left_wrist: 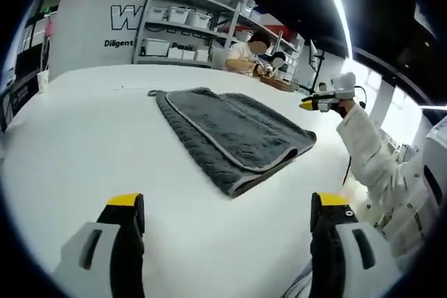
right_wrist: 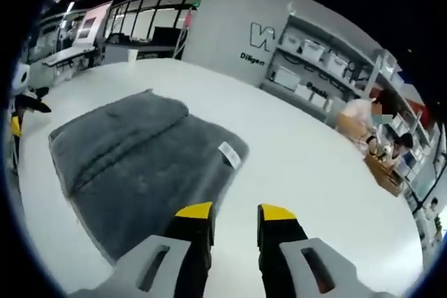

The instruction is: Open the folded towel by lifting each exposed corner and separating the folded layers until the towel lies flat within the target outline without major curled edges

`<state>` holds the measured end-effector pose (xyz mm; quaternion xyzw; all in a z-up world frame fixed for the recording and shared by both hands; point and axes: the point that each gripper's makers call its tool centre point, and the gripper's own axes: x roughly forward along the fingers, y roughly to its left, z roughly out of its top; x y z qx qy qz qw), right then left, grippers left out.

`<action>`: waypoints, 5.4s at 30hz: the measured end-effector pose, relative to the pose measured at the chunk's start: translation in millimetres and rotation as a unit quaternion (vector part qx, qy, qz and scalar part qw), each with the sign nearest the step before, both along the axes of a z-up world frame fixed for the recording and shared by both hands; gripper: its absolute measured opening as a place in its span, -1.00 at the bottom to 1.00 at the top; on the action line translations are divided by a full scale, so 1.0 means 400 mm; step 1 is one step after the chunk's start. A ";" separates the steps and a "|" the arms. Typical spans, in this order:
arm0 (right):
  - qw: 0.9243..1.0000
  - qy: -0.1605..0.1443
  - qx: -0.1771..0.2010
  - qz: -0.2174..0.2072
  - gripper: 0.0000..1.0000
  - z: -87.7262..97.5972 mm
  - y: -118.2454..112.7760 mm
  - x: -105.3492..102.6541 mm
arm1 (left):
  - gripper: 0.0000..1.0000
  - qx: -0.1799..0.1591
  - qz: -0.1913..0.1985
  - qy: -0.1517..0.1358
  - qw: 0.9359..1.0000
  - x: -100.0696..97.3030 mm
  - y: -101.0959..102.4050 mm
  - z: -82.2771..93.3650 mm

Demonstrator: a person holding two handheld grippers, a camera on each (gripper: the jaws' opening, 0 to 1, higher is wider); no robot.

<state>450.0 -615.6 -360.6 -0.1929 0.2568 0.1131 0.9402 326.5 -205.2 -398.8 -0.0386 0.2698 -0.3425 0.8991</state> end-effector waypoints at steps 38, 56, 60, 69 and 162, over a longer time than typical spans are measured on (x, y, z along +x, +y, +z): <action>0.960 0.256 0.091 0.064 -1.00 -0.212 0.038 0.151 | 0.95 0.004 0.003 -0.004 1.000 -0.007 -0.011 0.005; 0.950 0.249 -0.178 0.051 -1.00 -0.209 -0.019 0.168 | 0.95 0.004 0.003 -0.007 1.000 -0.010 -0.009 0.009; 0.937 0.247 -0.242 0.050 -1.00 -0.209 -0.022 0.170 | 0.95 0.004 0.004 -0.006 1.000 -0.010 -0.006 0.007; 0.920 0.242 -0.306 0.044 -1.00 -0.208 -0.026 0.178 | 0.94 0.004 0.007 -0.005 1.000 -0.010 0.003 0.004; 0.965 0.255 0.049 0.025 -0.63 -0.144 -0.087 -0.025 | 0.94 -0.009 -0.010 -0.006 1.000 -0.006 -0.035 0.009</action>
